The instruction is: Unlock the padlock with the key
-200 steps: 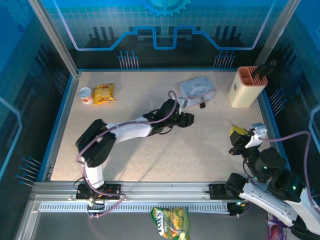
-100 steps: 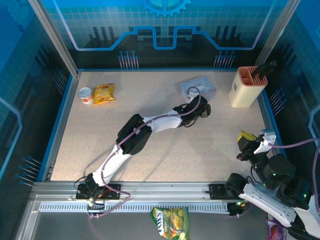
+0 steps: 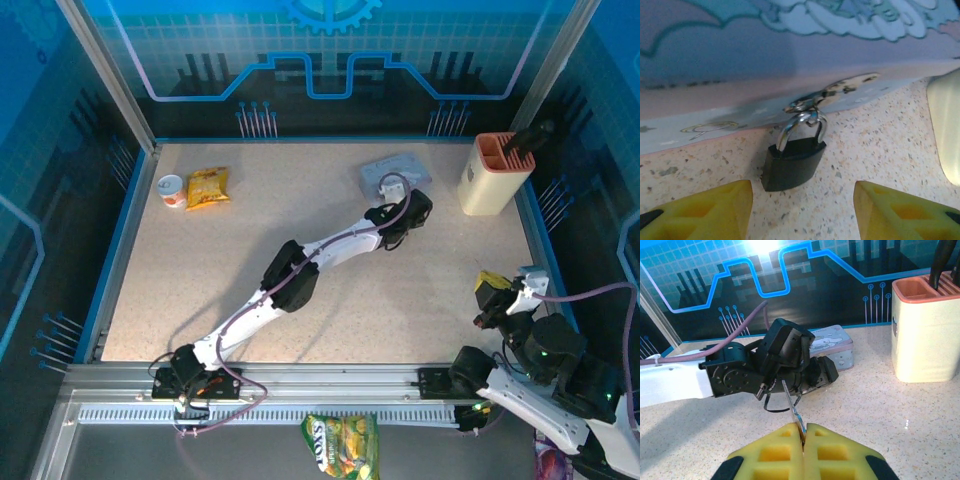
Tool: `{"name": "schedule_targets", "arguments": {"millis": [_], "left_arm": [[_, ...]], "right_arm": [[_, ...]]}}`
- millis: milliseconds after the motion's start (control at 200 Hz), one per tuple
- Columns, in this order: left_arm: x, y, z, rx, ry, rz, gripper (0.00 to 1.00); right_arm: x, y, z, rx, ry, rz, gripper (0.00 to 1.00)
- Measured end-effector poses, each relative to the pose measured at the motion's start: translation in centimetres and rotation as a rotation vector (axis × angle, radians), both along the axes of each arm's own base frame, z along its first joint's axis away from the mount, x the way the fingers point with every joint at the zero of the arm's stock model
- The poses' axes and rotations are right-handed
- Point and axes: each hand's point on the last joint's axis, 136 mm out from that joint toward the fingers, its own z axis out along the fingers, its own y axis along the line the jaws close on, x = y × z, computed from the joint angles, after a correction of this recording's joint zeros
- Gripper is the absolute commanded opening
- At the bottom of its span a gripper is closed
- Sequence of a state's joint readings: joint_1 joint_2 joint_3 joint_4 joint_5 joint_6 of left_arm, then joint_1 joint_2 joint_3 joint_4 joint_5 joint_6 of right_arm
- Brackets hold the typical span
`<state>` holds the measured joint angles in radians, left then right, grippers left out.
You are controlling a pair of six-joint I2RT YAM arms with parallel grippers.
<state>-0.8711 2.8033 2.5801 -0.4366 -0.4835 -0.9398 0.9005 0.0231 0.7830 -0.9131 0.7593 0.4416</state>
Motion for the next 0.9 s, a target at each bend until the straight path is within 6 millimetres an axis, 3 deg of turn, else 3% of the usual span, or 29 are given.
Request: {"name": "schedule_targets", "arguments": {"millis": [85, 205, 605, 901], "left_arm": [[0.3, -0.1, -1.0, 0.003, -0.005, 0.012, 0.52], [0.7, -0.7, -0.7, -0.019, -0.032, 0.015, 0.52], [2.1, 0.2, -0.6, -0.11, -0.024, 0.116, 0.5], [2.9, 1.1, -0.9, -0.162, -0.004, 0.172, 0.36]], "right_arm": [[0.0, 0.2, -0.2, -0.003, 0.006, 0.011, 0.0], [-0.1, 0.3, -0.5, -0.012, 0.015, 0.019, 0.0], [-0.2, 0.6, -0.7, -0.012, 0.024, 0.04, 0.0], [-0.2, 0.7, -0.7, -0.012, 0.024, 0.042, 0.0]]}}
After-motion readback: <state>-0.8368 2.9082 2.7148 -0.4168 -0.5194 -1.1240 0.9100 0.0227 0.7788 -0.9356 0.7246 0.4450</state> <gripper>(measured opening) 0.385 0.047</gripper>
